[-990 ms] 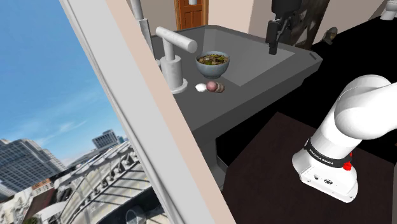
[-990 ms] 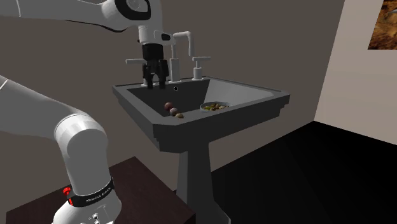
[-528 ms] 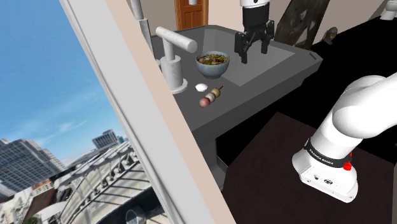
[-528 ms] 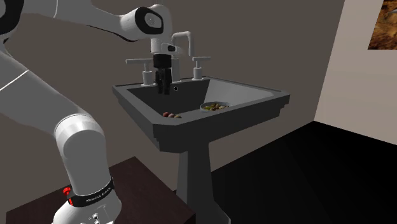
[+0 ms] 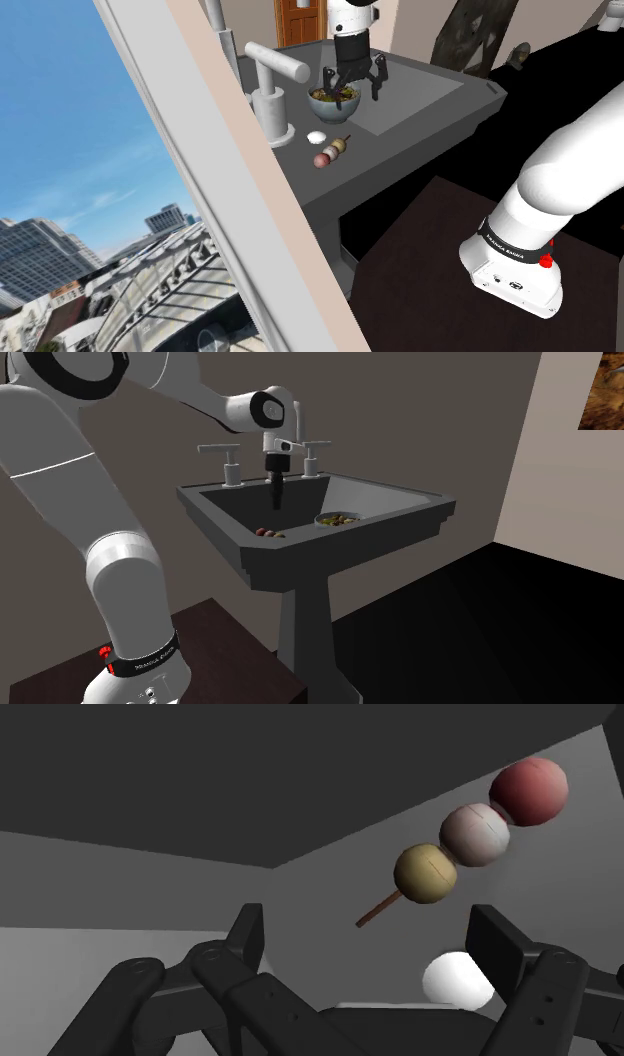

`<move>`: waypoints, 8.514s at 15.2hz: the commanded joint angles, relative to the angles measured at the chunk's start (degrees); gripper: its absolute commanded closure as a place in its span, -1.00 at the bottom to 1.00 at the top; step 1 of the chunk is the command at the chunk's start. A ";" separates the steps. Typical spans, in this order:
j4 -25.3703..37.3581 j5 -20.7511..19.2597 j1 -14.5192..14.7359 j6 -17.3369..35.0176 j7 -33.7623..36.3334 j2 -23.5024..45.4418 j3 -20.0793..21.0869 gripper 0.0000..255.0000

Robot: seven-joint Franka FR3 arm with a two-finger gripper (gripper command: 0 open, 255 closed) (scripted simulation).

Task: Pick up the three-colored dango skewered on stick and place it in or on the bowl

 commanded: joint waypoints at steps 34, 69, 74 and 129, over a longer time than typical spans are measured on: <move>-21.41 12.75 0.51 34.19 16.04 -4.38 0.90 -1.00; -18.16 12.30 0.41 29.55 16.73 -5.82 0.65 1.00; -15.48 12.00 0.30 25.35 17.00 -7.36 0.17 1.00; 15.20 5.94 -7.85 18.83 2.63 18.96 -10.57 1.00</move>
